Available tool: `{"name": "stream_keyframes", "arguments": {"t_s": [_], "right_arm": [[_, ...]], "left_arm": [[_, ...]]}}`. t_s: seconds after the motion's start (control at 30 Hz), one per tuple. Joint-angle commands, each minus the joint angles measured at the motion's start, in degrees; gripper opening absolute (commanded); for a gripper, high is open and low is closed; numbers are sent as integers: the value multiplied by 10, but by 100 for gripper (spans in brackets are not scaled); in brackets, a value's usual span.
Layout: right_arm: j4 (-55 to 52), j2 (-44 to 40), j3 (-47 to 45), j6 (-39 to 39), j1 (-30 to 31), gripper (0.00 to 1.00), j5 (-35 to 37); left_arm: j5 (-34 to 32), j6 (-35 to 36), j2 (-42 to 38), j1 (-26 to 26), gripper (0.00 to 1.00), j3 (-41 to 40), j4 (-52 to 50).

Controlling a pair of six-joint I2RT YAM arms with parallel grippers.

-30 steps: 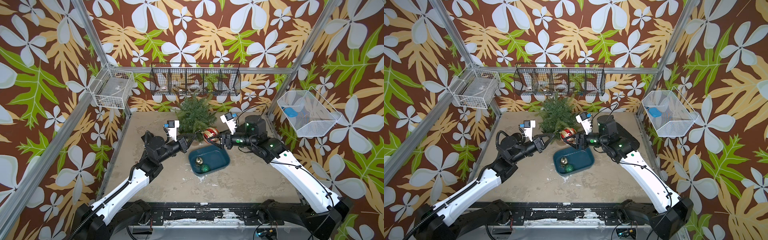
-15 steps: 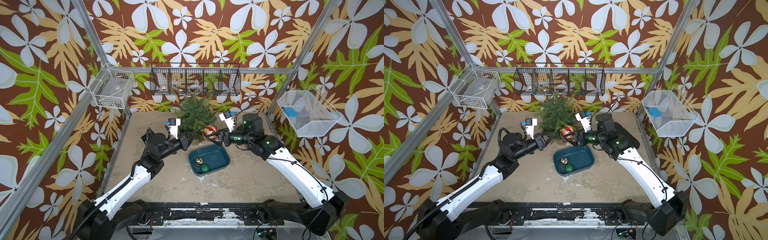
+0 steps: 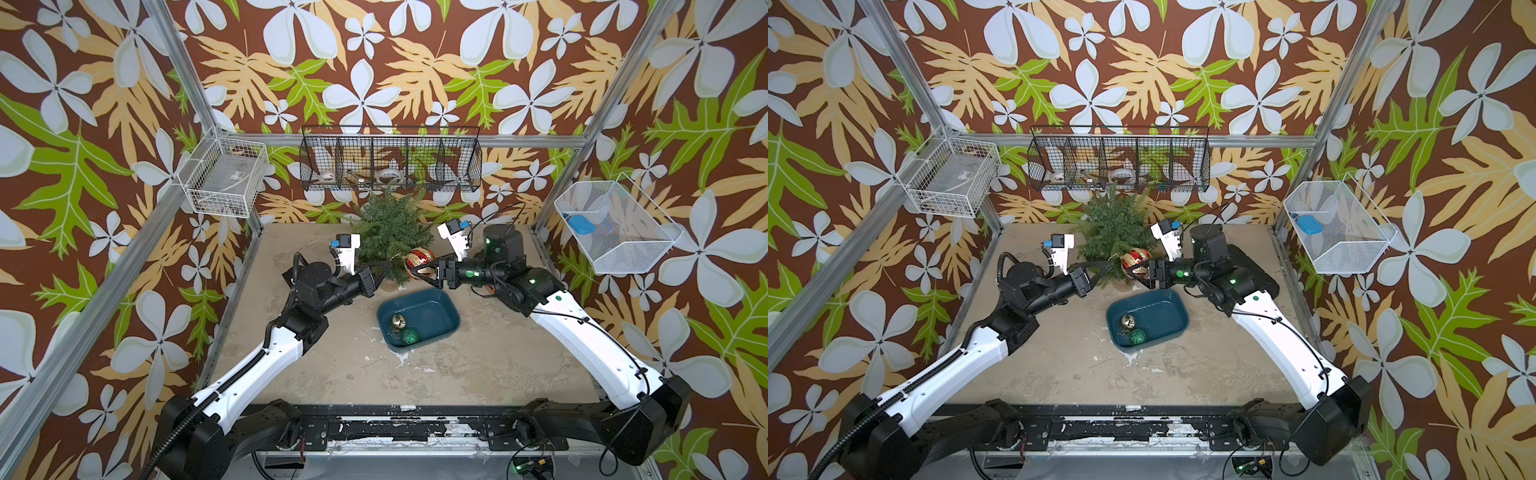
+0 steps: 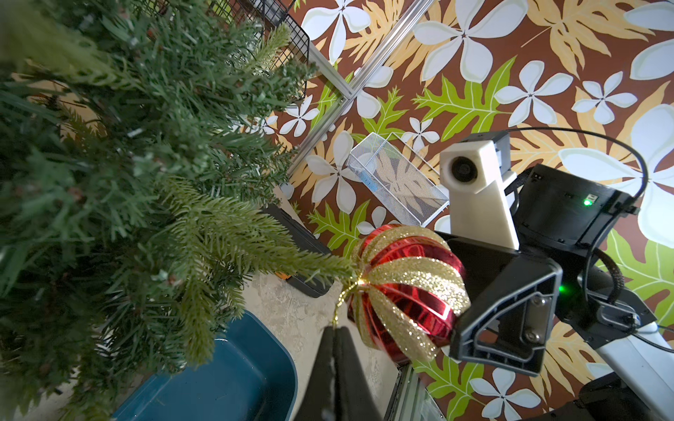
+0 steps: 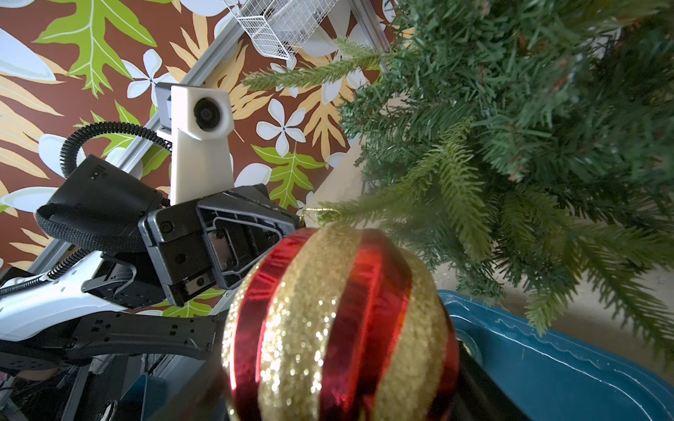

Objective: Decorate the small christmas tree with ornaments
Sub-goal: Hang an ornament on the christmas tree.

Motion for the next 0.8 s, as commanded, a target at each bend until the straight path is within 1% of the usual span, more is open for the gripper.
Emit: {"name": "stream_keyframes", "arguments": {"t_s": [0.0, 0.23, 0.77], "right_arm": [[20, 4, 6, 2, 0, 73, 0], [20, 7, 9, 3, -1, 73, -3], [34, 3, -25, 16, -9, 73, -10]], "left_arm": [[11, 1, 4, 3, 0, 8, 12], [19, -3, 19, 3, 0, 17, 13], [29, -5, 39, 4, 0, 28, -9]]}}
